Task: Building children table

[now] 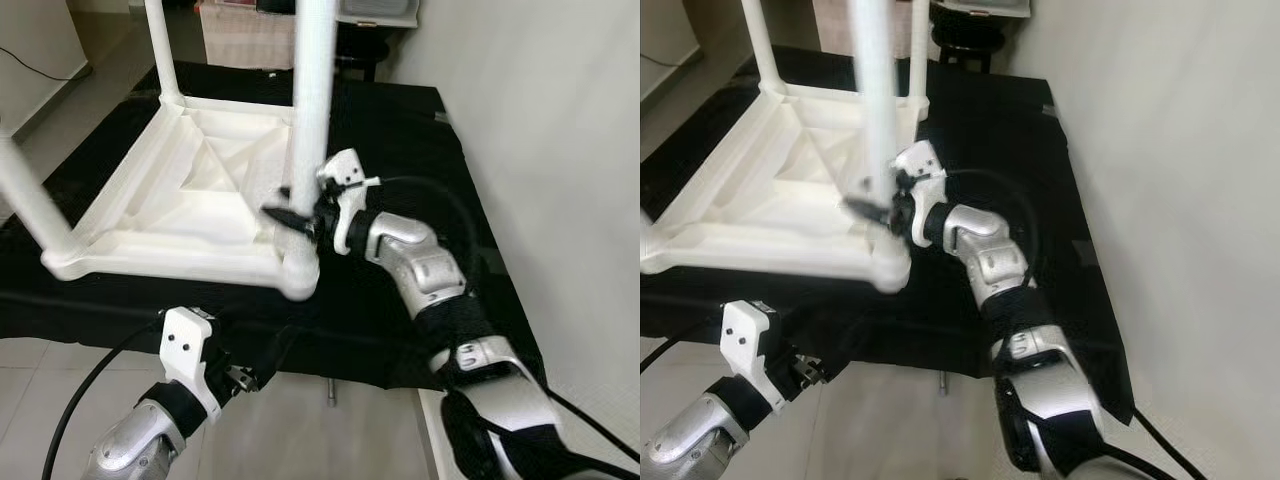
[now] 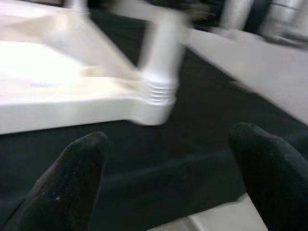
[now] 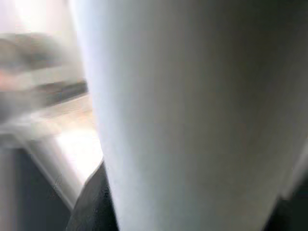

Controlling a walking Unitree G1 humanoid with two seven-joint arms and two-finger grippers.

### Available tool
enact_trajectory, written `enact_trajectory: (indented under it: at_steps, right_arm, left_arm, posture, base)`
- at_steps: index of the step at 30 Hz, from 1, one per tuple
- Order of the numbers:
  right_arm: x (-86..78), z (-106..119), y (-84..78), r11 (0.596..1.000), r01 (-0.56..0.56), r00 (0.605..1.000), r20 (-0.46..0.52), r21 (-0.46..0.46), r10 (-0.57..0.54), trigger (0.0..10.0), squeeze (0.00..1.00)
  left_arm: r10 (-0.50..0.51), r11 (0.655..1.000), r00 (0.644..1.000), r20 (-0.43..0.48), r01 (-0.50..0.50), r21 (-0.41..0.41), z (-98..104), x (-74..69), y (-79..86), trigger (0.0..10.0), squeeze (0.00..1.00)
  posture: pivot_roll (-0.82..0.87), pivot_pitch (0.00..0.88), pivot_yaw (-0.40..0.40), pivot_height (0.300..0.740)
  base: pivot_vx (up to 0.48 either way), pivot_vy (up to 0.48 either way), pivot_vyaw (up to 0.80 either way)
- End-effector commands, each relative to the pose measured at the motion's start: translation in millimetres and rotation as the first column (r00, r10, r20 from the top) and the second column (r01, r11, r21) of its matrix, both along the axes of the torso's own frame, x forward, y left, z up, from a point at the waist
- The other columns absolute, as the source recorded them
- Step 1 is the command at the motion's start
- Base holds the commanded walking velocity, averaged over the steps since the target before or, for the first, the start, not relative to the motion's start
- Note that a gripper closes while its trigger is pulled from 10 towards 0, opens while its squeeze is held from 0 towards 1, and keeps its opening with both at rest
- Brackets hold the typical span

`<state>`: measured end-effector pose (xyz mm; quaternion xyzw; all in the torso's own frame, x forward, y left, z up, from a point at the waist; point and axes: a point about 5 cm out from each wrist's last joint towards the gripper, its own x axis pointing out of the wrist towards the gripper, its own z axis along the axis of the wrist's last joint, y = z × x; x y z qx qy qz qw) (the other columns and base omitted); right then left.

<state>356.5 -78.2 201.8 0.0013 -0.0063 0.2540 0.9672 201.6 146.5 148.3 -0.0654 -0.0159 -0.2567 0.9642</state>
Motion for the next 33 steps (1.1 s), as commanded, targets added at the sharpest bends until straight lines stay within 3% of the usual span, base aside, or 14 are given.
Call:
enact_trajectory:
  at_steps: [1, 8, 9, 13, 14, 15, 16, 18, 21, 22, 24, 25, 27, 33]
  right_arm:
    - [-17.7, -49, -3.5, 0.991, 0.071, 0.974, -0.207, -0.111, -0.092, 0.0, 0.0]
    - [-14.2, -55, 6.1, 0.993, -0.005, 0.975, -0.222, -0.116, -0.021, 0.0, 0.0]
    - [-12.5, -53, 7.1, 0.993, -0.023, 0.975, -0.222, -0.115, -0.003, 9.6, 0.0]
    - [-13.0, -51, 12.3, 0.993, -0.058, 0.971, -0.238, -0.106, 0.032, 10.0, 0.0]
    - [-20.0, -41, 24.3, 0.976, -0.203, 0.957, -0.225, -0.078, 0.181, 10.0, 0.07]
    - [-20.0, -41, 24.3, 0.976, -0.203, 0.957, -0.225, -0.078, 0.181, 10.0, 0.07]
    - [-23.4, -34, 30.1, 0.948, -0.312, 0.934, -0.206, -0.065, 0.294, 10.0, 1.0]
    - [-28.1, -22, 35.4, 0.872, -0.484, 0.869, -0.158, -0.075, 0.469, 10.0, 1.0]
    - [-27.8, -16, 35.8, 0.825, -0.558, 0.827, -0.137, -0.088, 0.545, 10.0, 1.0]
    - [-25.5, -13, 34.8, 0.776, -0.619, 0.785, -0.123, -0.121, 0.607, 10.0, 1.0]
    - [-22.3, -11, 33.2, 0.735, -0.657, 0.753, -0.114, -0.166, 0.648, 10.0, 0.91]
    - [-19.7, -11, 31.8, 0.699, -0.684, 0.727, -0.117, -0.206, 0.677, 10.0, 0.0]
    - [-15.8, -8, 30.5, 0.644, -0.733, 0.676, -0.124, -0.22, 0.726, 10.0, 0.0]
    - [-5.6, 7, 32.8, 0.605, -0.773, 0.628, -0.102, -0.189, 0.771, 10.0, 0.0]
  left_arm:
    - [-0.004, 1.0, 1.0, 0.002, 0.004, 0.005, -1, 0.7, -0.3, 10.0, 0.0]
    - [-0.017, 1.0, 1.0, -0.005, 0.017, 0.006, -4, 5.3, -1.1, 10.0, 0.0]
    - [-0.014, 1.0, 1.0, -0.002, 0.014, 0.004, -4, 5.5, -1.5, 10.0, 0.0]
    - [-0.003, 1.0, 1.0, 0.002, 0.003, 0.002, -4, 5.5, -1.8, 10.0, 0.0]
    - [0.003, 1.0, 1.0, 0.005, -0.003, 0.0, -4, 5.0, -2.3, 10.0, 0.0]
    - [0.003, 1.0, 1.0, 0.005, -0.003, 0.0, -4, 5.0, -2.3, 10.0, 0.0]
    - [0.003, 1.0, 1.0, 0.005, -0.003, -0.001, -3, 4.9, -2.6, 10.0, 0.0]
    - [-0.004, 1.0, 1.0, 0.004, 0.004, -0.006, -3, 4.7, -3.9, 10.0, 0.0]
    - [-0.008, 1.0, 1.0, 0.003, 0.008, -0.009, -3, 4.7, -5.0, 10.0, 0.0]
    - [-0.012, 1.0, 1.0, 0.003, 0.012, -0.012, -3, 4.6, -6.0, 10.0, 0.0]
    - [-0.014, 1.0, 1.0, 0.003, 0.014, -0.015, -3, 4.7, -7.0, 10.0, 0.0]
    - [-0.014, 1.0, 1.0, 0.005, 0.014, -0.016, -3, 4.7, -7.8, 10.0, 0.0]
    - [-0.013, 1.0, 1.0, 0.009, 0.013, -0.019, -3, 4.5, -9.3, 10.0, 0.0]
    - [-0.007, 1.0, 1.0, 0.016, 0.007, -0.022, -1, 5.2, -11.9, 10.0, 0.0]
  posture:
    - [0.01, 0.128, -0.086, 0.74]
    - [0.01, 0.093, -0.097, 0.74]
    - [0.01, 0.092, -0.099, 0.74]
    - [0.01, 0.091, -0.101, 0.74]
    - [0.01, 0.091, -0.103, 0.74]
    - [0.01, 0.091, -0.103, 0.74]
    - [0.01, 0.09, -0.103, 0.74]
    - [0.01, 0.089, -0.106, 0.74]
    - [0.02, 0.092, -0.109, 0.74]
    - [0.02, 0.094, -0.111, 0.74]
    - [0.02, 0.096, -0.112, 0.74]
    - [0.03, 0.098, -0.114, 0.74]
    - [0.03, 0.098, -0.12, 0.74]
    - [0.04, 0.104, -0.129, 0.74]
  base:
    - [0.0, 0.0, 0.0]
    - [0.0, 0.0, 0.0]
    - [0.0, 0.0, 0.0]
    - [0.0, 0.0, 0.0]
    - [0.0, 0.0, 0.0]
    - [0.0, 0.0, 0.0]
    - [0.0, 0.0, 0.0]
    - [0.0, 0.0, 0.0]
    - [0.0, 0.0, 0.0]
    - [0.0, 0.0, 0.0]
    - [0.0, 0.0, 0.0]
    - [0.0, 0.0, 0.0]
    - [0.0, 0.0, 0.0]
    - [0.0, 0.0, 0.0]
